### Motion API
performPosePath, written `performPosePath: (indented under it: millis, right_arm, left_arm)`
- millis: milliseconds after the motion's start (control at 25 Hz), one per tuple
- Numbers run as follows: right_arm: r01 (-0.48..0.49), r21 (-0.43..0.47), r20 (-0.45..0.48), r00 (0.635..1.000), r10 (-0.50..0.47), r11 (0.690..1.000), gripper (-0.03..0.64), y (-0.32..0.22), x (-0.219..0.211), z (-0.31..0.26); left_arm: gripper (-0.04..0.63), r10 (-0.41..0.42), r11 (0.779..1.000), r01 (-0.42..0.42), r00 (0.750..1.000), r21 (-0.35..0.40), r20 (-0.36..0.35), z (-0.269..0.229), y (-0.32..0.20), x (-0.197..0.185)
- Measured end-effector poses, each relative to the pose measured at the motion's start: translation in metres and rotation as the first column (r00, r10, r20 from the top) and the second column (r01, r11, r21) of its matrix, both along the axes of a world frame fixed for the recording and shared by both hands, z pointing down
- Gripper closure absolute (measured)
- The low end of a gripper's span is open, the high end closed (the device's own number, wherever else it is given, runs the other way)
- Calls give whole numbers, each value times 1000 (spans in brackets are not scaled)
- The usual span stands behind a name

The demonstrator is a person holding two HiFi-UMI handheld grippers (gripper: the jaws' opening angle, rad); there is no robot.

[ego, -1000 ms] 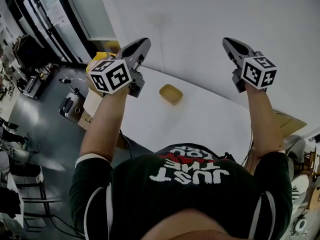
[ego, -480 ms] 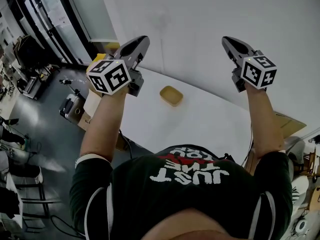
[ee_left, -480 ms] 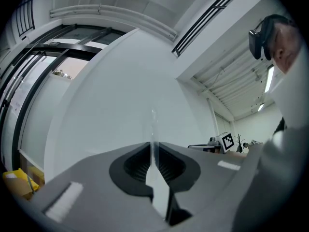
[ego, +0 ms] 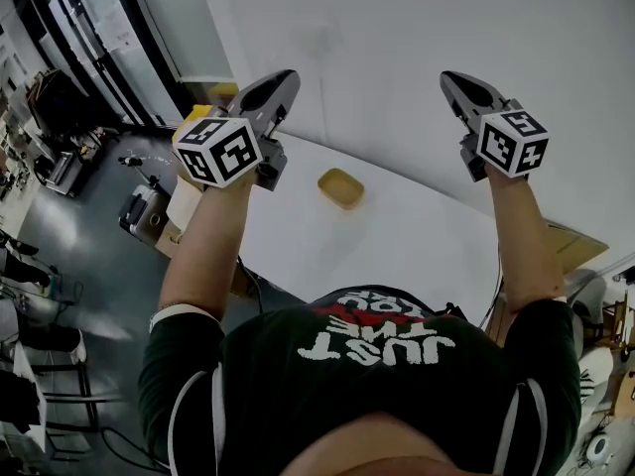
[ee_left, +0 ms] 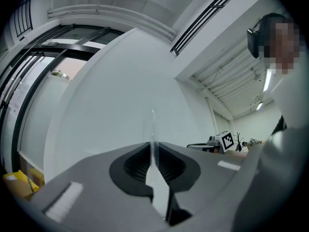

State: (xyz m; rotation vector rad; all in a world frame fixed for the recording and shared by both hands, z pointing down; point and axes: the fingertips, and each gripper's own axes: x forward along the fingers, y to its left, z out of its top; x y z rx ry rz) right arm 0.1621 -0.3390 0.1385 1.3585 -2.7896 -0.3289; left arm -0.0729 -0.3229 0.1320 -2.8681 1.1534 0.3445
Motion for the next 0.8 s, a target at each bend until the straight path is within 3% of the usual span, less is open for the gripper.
performPosePath:
  millis: [800]
  right_arm:
    - [12, -7, -21, 1000, -12, 1000, 611, -1, -5, 4]
  left_arm:
    - [568, 6, 1000, -6, 1000, -1, 6, 0, 1, 1]
